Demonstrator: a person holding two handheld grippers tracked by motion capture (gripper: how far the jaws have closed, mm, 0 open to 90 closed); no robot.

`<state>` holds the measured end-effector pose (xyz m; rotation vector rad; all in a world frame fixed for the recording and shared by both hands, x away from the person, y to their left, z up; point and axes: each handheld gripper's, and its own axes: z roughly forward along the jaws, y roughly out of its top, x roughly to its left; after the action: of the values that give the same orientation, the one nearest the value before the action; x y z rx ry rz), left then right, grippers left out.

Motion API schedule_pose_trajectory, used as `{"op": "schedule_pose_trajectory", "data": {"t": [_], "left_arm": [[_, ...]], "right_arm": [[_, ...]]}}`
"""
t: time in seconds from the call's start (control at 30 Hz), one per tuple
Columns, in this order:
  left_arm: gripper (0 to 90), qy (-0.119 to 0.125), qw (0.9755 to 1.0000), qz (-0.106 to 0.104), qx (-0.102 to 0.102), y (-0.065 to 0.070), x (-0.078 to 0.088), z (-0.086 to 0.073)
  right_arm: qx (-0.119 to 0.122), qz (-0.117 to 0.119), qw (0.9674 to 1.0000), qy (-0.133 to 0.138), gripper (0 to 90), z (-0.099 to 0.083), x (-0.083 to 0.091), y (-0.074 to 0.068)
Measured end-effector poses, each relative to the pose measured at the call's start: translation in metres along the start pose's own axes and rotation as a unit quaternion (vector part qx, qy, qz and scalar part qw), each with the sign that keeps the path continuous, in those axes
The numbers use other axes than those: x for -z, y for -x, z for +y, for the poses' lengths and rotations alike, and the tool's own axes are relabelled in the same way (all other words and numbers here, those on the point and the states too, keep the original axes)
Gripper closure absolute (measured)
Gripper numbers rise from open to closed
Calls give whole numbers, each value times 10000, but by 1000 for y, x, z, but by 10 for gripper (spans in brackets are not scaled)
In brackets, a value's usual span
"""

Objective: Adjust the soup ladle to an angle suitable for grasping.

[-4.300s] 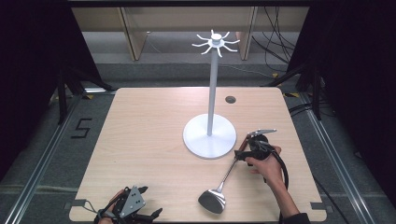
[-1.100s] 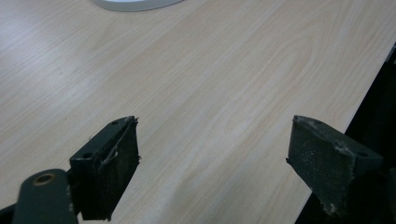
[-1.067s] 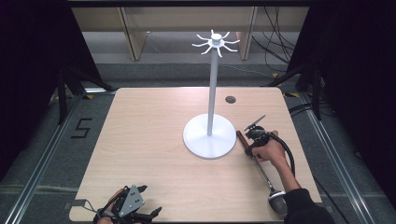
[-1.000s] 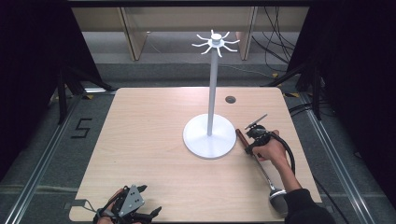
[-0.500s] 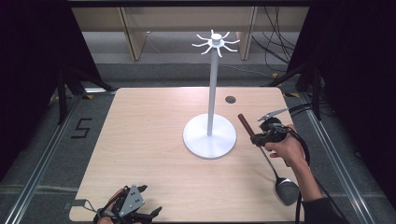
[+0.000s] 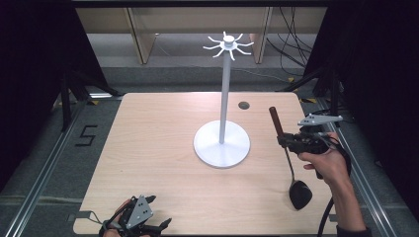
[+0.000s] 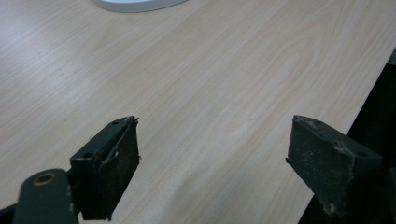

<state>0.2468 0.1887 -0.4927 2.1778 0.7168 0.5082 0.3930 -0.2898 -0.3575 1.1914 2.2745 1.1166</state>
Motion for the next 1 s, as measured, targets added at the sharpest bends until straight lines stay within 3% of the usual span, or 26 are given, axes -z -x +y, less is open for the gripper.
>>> {"op": "schedule_pose_trajectory", "data": {"t": [0.03,0.1,0.23,0.3,0.5,0.57,0.63,0.73,0.77,0.87,0.9,1.0], "left_arm": [[158,-6,10000,-26,73,1,0,-1],[158,41,10000,63,20,0,-1,0],[158,-21,10000,11,66,1,-2,-1],[158,-1,10000,49,45,0,-2,-1],[158,7,10000,59,-7,0,-2,-1],[158,-29,10000,24,-28,0,-1,-1],[157,-1,10000,42,75,1,-2,-1],[156,6,10000,50,0,0,-1,-1],[156,-17,10000,7,75,1,-1,-1],[157,-22,10000,16,6,-1,-1,0],[157,-26,10000,-22,75,0,-1,-1],[157,12,10000,50,53,0,-2,-1]], "right_arm": [[-34,-43,9998,205,742,-1,1,-1],[4,29,9998,215,742,-2,8,0],[-19,43,9979,647,743,-5,16,-4],[86,176,9978,634,743,-5,21,-2],[-52,400,9943,986,743,-5,30,-3],[82,412,9930,1107,742,-3,33,-3],[84,424,9924,1151,742,0,37,-6],[114,437,9900,1333,741,4,39,-9],[106,453,9903,1309,741,5,40,-9],[155,446,9889,1406,740,9,39,-12],[158,462,9892,1379,740,10,39,-14],[236,446,9867,1545,740,16,36,-17]]}}
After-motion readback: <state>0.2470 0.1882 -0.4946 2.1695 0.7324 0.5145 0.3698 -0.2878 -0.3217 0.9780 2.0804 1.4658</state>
